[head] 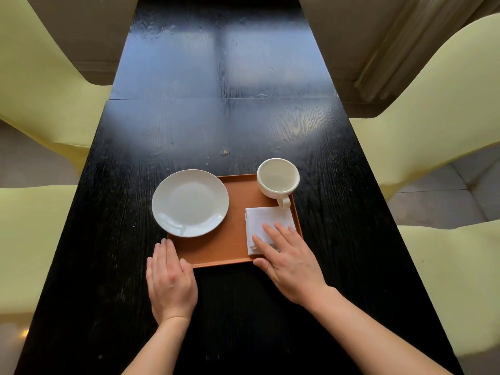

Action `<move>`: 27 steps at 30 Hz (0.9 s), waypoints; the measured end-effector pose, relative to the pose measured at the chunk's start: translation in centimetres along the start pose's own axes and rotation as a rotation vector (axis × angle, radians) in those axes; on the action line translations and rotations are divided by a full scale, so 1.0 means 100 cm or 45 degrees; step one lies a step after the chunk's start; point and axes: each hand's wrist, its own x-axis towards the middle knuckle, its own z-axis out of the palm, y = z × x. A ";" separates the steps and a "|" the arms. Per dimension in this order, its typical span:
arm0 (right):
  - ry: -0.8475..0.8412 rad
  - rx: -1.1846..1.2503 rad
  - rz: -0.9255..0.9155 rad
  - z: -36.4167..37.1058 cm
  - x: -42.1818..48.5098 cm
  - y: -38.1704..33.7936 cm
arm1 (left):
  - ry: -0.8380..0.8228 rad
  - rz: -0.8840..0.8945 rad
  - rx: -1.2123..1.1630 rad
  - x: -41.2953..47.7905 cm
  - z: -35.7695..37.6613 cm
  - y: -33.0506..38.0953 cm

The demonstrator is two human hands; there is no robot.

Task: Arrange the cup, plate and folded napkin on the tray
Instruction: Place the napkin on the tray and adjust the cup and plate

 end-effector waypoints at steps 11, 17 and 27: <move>-0.045 -0.011 0.021 0.012 -0.010 0.001 | 0.015 0.015 -0.020 0.000 0.002 -0.001; 0.029 -0.069 0.091 0.018 -0.017 0.007 | 0.040 0.037 -0.039 -0.001 0.002 -0.002; 0.308 0.258 0.006 -0.007 0.011 -0.014 | 0.038 -0.261 -0.559 0.017 -0.020 -0.009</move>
